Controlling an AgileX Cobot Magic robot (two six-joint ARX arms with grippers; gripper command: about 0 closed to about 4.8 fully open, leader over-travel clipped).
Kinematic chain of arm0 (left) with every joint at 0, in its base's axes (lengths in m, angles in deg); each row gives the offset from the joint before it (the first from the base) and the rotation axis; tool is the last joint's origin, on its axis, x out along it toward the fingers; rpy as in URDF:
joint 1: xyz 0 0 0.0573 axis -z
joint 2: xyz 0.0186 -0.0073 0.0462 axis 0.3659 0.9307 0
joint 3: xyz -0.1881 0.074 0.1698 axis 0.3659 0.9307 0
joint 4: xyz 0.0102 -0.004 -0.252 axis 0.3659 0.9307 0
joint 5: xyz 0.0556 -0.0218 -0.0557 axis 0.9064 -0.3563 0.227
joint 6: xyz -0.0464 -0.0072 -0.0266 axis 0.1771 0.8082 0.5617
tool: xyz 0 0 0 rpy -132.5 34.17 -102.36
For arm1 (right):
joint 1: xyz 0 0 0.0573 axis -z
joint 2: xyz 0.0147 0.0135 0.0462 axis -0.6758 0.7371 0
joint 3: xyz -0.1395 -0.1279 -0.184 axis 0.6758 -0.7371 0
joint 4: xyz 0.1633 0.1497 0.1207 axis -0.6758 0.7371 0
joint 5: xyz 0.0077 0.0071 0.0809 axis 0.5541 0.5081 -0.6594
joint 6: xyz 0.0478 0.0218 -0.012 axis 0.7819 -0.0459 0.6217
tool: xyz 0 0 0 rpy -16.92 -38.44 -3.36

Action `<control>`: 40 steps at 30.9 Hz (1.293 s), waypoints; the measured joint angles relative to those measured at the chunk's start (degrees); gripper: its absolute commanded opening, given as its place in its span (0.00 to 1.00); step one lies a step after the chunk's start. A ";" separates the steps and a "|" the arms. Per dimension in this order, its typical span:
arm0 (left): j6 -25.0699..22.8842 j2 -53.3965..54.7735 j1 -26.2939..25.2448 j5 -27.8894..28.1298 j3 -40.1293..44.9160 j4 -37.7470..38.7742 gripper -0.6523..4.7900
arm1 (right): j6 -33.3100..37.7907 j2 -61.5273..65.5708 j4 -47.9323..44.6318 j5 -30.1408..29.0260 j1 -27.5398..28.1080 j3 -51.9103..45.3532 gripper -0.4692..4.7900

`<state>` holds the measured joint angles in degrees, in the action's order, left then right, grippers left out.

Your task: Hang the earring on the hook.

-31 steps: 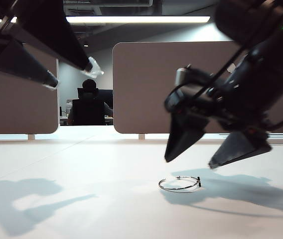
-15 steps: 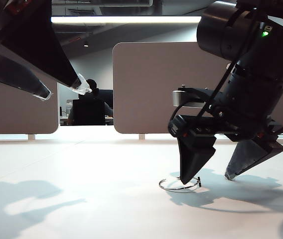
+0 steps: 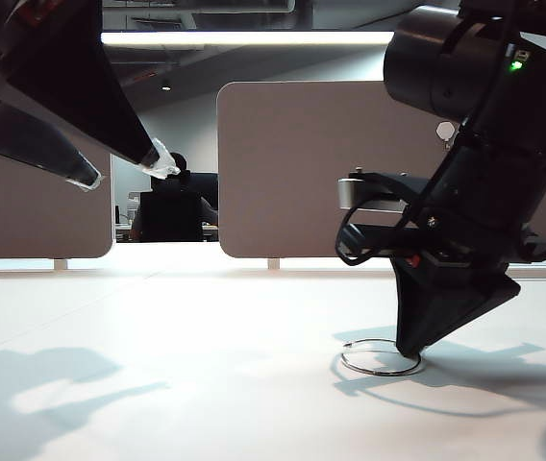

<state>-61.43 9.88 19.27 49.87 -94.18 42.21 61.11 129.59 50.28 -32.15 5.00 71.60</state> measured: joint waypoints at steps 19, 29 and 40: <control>0.02 -0.04 0.00 1.09 -5.29 -9.05 0.97 | -13.86 -6.51 -5.81 4.50 6.49 22.51 0.08; 0.02 7.67 -3.45 3.48 -18.93 -26.34 0.97 | -28.63 1.03 -15.10 -1.40 26.03 41.35 0.08; 1.60 30.10 -6.62 1.92 -33.05 -26.95 0.97 | -44.04 27.28 -17.16 -2.10 35.26 65.53 0.08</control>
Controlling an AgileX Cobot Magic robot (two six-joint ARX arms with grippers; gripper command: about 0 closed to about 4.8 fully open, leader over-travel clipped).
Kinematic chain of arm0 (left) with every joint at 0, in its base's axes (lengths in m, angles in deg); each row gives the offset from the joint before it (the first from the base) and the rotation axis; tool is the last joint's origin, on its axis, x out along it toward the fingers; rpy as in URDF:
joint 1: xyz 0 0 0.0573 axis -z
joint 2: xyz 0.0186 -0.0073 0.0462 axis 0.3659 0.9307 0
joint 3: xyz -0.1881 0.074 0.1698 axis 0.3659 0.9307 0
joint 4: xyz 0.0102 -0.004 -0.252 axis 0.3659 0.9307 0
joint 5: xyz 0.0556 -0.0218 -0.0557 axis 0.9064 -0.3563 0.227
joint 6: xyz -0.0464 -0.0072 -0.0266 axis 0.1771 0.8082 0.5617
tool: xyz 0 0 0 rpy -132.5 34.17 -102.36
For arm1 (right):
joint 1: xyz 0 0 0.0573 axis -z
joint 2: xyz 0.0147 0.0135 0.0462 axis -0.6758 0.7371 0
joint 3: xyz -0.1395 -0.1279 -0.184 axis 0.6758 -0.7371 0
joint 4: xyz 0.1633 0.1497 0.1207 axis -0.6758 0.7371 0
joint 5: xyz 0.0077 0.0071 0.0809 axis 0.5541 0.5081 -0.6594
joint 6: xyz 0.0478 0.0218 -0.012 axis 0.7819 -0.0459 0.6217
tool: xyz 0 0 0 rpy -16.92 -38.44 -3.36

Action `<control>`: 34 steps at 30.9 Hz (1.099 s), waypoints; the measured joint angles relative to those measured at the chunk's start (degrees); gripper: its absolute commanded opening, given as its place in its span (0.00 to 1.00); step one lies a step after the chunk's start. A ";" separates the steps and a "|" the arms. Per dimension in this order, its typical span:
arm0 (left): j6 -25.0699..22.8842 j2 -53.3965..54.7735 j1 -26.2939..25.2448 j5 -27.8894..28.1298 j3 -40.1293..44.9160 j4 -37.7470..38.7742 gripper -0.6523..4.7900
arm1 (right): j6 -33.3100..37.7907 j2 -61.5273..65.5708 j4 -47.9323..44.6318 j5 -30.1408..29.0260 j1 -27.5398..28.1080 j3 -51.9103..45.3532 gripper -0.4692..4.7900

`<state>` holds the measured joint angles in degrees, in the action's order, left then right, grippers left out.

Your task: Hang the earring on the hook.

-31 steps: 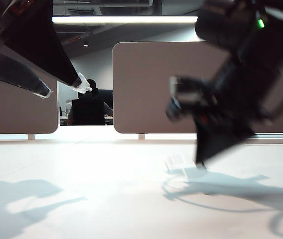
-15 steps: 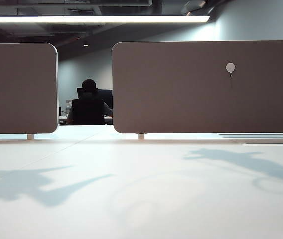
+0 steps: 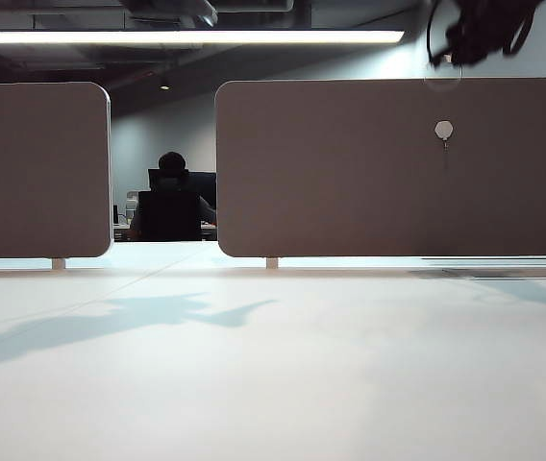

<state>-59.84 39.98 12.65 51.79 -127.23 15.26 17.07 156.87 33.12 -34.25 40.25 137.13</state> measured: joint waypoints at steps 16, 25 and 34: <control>1.25 10.73 -2.10 0.00 -0.26 -5.25 0.97 | -2.40 24.87 -7.28 -3.91 5.60 23.87 0.08; 1.25 10.86 -2.10 0.00 -0.26 -5.68 0.97 | -2.27 29.70 -7.43 -7.56 5.49 26.60 0.08; 1.25 10.88 -2.10 0.00 -0.26 -4.52 0.97 | -4.00 30.51 -11.19 -7.56 5.42 26.62 0.08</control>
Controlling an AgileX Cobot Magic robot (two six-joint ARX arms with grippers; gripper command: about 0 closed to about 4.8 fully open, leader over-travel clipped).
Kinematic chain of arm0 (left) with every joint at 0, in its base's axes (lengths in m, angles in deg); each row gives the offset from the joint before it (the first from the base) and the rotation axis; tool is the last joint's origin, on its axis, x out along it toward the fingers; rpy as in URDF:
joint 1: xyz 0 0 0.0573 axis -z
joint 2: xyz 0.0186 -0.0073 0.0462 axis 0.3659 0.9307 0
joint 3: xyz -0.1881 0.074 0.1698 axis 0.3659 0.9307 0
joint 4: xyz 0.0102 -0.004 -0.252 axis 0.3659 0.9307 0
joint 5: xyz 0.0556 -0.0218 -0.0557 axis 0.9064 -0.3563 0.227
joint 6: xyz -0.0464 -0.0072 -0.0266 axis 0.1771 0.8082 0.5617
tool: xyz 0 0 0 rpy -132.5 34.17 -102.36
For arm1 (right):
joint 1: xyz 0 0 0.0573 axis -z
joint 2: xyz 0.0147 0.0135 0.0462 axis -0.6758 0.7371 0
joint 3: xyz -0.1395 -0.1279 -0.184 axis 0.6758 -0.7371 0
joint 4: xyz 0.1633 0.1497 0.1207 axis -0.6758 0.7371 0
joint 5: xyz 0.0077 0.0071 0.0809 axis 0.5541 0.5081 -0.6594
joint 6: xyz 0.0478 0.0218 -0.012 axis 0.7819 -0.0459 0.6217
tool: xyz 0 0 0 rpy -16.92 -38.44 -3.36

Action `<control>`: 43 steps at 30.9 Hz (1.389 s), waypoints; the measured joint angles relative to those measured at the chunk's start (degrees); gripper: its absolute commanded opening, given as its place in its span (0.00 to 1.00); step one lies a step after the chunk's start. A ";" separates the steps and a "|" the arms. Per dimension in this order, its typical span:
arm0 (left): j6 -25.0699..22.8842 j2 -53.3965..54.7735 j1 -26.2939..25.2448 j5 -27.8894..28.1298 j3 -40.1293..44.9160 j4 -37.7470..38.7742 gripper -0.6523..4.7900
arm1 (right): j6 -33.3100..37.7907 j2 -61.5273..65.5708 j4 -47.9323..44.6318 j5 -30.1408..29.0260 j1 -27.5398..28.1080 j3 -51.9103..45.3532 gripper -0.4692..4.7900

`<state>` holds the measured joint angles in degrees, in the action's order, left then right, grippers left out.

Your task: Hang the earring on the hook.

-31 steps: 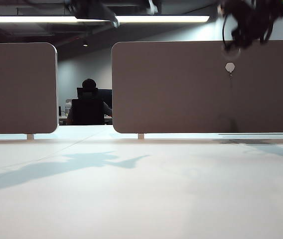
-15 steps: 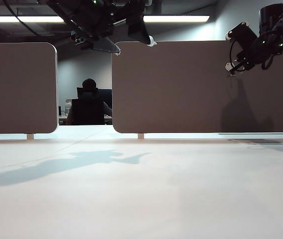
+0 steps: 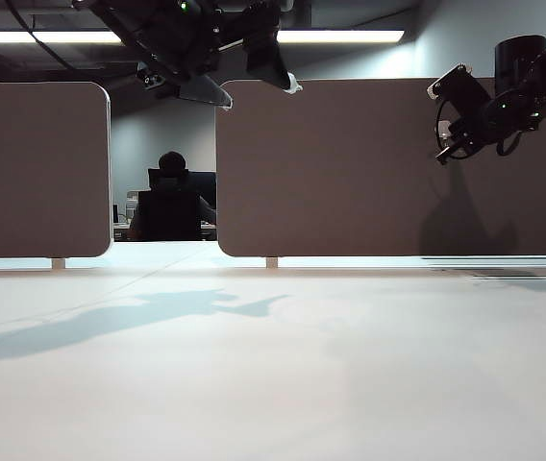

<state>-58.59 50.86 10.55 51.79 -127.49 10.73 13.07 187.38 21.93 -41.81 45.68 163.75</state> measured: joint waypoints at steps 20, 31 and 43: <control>0.00 0.20 0.00 0.04 0.00 2.69 0.97 | -0.22 1.09 2.51 0.07 0.02 0.22 0.08; 0.00 0.20 0.00 0.20 0.00 2.75 0.97 | -0.07 1.42 2.01 -0.17 -0.59 0.20 0.38; 0.00 0.20 0.00 0.20 0.00 2.75 0.97 | 0.83 1.14 2.32 -0.09 -0.48 0.20 0.43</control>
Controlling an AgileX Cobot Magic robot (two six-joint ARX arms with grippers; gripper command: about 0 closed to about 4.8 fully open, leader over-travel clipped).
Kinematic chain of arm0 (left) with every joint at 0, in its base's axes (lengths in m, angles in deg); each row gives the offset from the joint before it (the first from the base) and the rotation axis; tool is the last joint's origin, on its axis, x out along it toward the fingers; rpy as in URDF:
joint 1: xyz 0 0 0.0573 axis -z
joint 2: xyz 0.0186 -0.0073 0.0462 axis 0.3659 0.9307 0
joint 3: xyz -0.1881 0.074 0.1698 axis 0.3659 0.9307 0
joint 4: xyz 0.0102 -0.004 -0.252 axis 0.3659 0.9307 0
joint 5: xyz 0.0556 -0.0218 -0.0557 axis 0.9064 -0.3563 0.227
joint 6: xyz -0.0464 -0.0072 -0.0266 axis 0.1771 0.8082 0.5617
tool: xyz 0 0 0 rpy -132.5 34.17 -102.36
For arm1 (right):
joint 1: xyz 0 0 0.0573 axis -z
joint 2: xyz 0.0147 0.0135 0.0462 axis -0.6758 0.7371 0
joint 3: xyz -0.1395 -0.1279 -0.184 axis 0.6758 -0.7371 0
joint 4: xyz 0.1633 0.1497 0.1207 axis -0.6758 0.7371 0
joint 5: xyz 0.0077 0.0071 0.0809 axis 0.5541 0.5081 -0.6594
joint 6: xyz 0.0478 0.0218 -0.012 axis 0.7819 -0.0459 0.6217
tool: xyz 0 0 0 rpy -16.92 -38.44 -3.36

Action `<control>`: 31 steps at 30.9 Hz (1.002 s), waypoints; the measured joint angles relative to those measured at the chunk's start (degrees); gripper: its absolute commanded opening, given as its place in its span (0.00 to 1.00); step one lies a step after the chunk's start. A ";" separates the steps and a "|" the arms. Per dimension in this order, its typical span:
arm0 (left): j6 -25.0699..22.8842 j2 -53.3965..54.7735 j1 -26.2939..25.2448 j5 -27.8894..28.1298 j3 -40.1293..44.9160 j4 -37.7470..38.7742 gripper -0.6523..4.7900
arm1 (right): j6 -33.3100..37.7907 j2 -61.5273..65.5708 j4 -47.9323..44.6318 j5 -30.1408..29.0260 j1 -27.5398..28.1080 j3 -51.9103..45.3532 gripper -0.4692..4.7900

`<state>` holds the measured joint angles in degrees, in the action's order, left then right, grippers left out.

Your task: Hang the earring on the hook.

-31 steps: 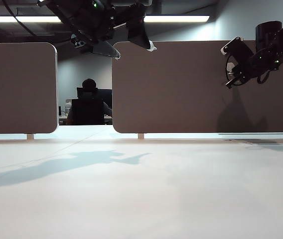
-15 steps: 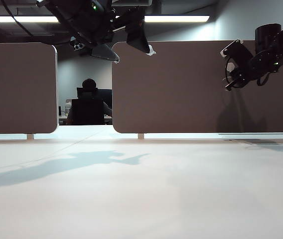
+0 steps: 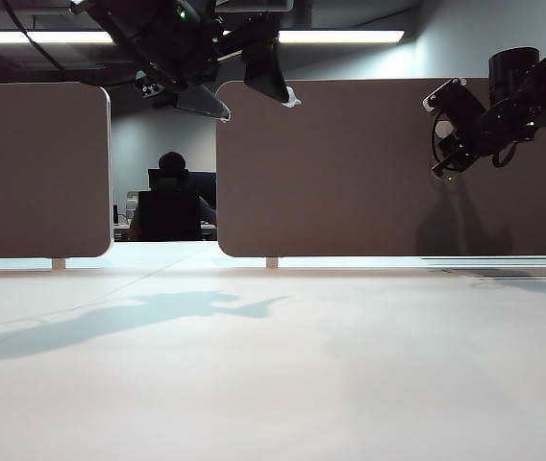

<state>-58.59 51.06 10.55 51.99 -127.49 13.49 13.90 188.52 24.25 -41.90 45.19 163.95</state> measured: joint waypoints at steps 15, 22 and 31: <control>0.00 -1.49 0.00 0.02 0.00 3.15 0.91 | 6.08 -8.09 19.89 5.11 -0.24 0.02 0.19; 0.00 -8.09 0.00 0.02 0.07 8.70 0.11 | 18.88 -10.10 41.11 6.60 -2.21 -0.02 0.08; -0.48 -25.35 0.00 6.21 0.00 15.80 0.11 | 21.94 -20.76 47.39 6.19 -11.39 -0.15 0.08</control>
<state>-59.07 25.70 10.55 58.20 -127.49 29.29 35.85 167.75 71.64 -35.71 33.81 163.79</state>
